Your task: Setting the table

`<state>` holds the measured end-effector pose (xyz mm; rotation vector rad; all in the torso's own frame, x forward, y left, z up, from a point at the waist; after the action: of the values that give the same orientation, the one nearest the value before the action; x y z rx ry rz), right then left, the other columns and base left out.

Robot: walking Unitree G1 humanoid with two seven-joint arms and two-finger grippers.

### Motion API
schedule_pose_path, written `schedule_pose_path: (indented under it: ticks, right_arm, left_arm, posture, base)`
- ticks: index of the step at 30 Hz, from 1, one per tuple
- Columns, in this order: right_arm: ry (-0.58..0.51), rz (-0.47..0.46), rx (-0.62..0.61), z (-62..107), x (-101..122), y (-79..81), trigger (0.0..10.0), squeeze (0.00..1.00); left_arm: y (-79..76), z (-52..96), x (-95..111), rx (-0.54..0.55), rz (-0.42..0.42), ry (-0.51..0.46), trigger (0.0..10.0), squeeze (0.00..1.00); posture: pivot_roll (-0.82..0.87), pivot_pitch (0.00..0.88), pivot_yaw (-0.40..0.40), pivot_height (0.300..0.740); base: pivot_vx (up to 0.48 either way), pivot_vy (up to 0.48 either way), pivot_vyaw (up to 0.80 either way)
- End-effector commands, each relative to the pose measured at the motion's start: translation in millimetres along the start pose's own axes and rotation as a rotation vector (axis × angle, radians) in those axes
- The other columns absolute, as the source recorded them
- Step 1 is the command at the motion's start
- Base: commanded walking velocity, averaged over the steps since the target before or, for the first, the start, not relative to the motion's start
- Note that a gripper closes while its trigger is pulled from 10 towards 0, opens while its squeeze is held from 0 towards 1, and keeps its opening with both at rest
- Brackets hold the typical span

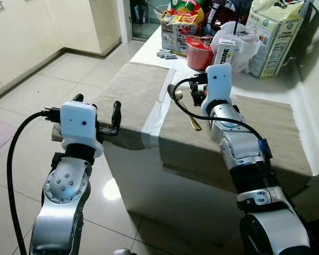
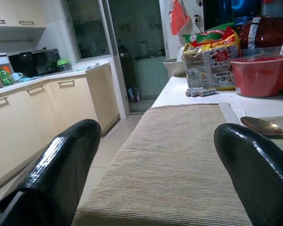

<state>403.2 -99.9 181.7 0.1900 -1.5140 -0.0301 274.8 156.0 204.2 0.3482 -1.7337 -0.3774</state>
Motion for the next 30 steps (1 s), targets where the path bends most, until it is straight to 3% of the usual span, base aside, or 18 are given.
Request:
schedule_pose_path:
  ticks: [1, 10, 15, 20, 24, 28, 30]
  right_arm:
    - [0.043, 0.0, -0.042, -3.3, -5.1, -9.1, 10.0, 0.0]
    - [0.195, 0.003, -0.074, -3.1, -33.6, -17.9, 10.0, 0.0]
    - [0.302, -0.062, -0.101, -0.4, -54.5, -22.6, 10.0, 0.0]
    - [0.365, -0.132, -0.099, 1.5, -63.3, -20.6, 10.0, 0.0]
    - [0.363, -0.123, -0.094, 1.3, -62.9, -21.3, 10.0, 0.0]
    - [0.436, -0.14, -0.11, 6.0, -79.5, -27.2, 10.0, 0.0]
    - [0.506, -0.139, -0.14, 12.9, -98.7, -35.8, 10.0, 0.0]
  left_arm:
    - [0.1, -1.8, 1.6, 0.001, -0.007, -0.009, 10.0, 0.0]
    - [0.0, -1.2, 3.3, 0.001, -0.008, -0.012, 10.0, 0.0]
    - [-0.2, 0.4, 4.0, 0.001, -0.006, -0.01, 10.0, 0.0]
    - [0.4, -0.4, 4.4, 0.002, -0.008, -0.01, 10.0, 0.0]
    - [1.1, -1.0, 4.4, 0.005, -0.01, -0.01, 10.0, 0.0]
    - [-0.5, -0.3, 3.7, 0.003, -0.005, -0.007, 10.0, 0.0]
    - [-1.1, -0.1, 3.7, 0.002, -0.002, -0.006, 10.0, 0.0]
  posture:
    - [0.06, 0.0, 0.022, 0.728]
    - [0.07, 0.001, 0.019, 0.728]
    - [0.07, 0.012, 0.021, 0.728]
    - [0.07, 0.012, 0.022, 0.728]
    - [0.07, 0.012, 0.022, 0.728]
    - [0.07, 0.012, 0.022, 0.728]
    - [0.07, 0.012, 0.022, 0.728]
  base:
    - [0.0, 0.0, 0.0]
    - [0.0, 0.0, 0.0]
    - [0.0, 0.0, 0.0]
    - [0.0, 0.0, 0.0]
    - [0.0, 0.0, 0.0]
    - [0.0, 0.0, 0.0]
    - [0.0, 0.0, 0.0]
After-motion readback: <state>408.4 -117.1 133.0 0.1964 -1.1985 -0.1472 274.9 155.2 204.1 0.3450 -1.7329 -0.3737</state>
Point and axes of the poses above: a point about 5 cm out from each wrist's last joint towards the gripper, its own z axis pointing back from the gripper into the wrist, its own x axis along the axis of the wrist's last joint, y = z × x, the point moved 3 cm from there along -z, pointing out of the wrist towards the gripper, and after that the axes turned 15 degrees about -z, right-handed, at the moved point
